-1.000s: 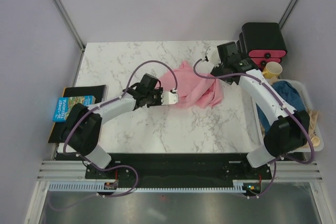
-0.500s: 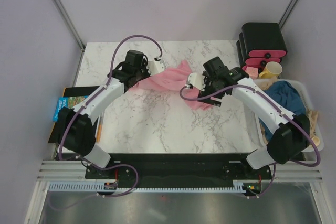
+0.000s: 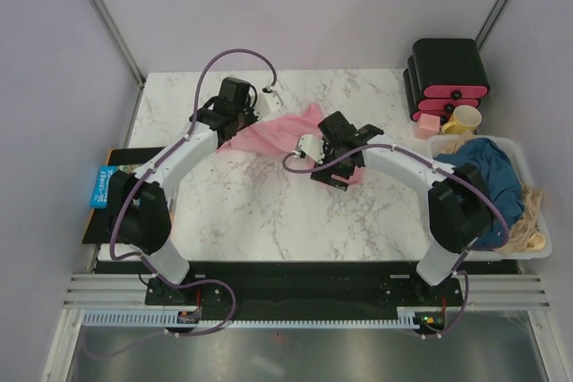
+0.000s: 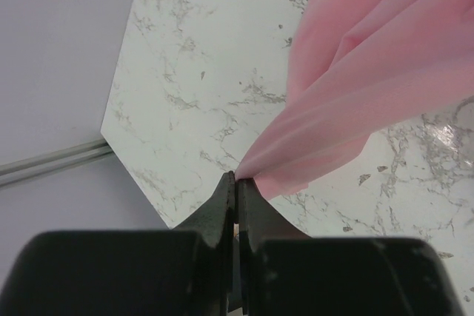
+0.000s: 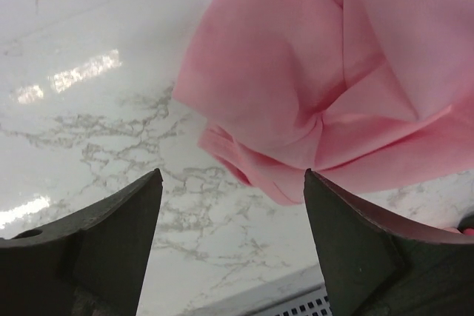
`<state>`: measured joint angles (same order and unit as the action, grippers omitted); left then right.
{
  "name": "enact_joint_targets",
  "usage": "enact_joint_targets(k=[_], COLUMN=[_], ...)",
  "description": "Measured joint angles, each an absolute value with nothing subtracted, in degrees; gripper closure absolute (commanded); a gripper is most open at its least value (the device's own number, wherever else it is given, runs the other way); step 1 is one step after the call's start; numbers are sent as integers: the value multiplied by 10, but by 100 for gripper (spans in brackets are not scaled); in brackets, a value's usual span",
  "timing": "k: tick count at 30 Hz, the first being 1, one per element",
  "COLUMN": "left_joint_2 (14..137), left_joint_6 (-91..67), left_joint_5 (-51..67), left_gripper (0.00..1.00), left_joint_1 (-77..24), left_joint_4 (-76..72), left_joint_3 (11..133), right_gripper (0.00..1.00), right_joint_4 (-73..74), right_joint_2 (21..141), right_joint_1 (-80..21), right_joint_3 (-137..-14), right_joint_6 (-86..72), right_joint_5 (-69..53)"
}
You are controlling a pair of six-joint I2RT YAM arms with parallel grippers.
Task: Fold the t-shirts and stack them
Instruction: Flatten out the tshirt
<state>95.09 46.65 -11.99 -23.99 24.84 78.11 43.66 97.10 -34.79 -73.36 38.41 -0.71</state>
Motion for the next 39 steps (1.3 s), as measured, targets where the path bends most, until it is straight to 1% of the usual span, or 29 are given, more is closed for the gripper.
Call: enact_joint_targets(k=[8,13,16,19,20,21,22,23,25,26,31,34,39], left_joint_2=[951,952,953,954,954,954,954,954,954,954,954,953,952], left_joint_6=[453,446,444,444,444,444,444,444,444,444,444,444,446], left_joint_5=[-131,-134,-134,-134,-134,-134,-134,-134,-134,-134,-134,-133,-132], left_gripper=[98,98,98,98,98,98,98,98,98,98,98,98,98], left_joint_1=[-239,-239,-239,-239,-239,-239,-239,-239,-239,-239,-239,-237,-224], left_joint_4=[248,248,248,248,248,248,248,248,248,248,248,247,248], left_joint_3=[790,790,790,790,790,790,790,790,790,790,790,787,766], right_gripper=[17,18,20,35,47,56,63,74,88,100,100,100,100], right_joint_4=[335,295,276,248,243,236,232,229,227,227,239,276,346], right_joint_2=[1045,1099,1109,1121,1124,1126,1128,1131,1135,1135,1133,1119,1035], right_joint_1=[-384,-397,-401,-402,-402,-402,-402,-402,-402,-402,-402,-402,-402], right_joint_3=[-736,-747,-754,-762,-764,-765,-765,-765,-765,-765,-764,-771,-807], right_joint_6=[321,287,273,264,262,262,262,263,262,265,275,295,361], right_joint_5=[-10,-10,0,25,33,43,50,58,71,78,95,103,137])
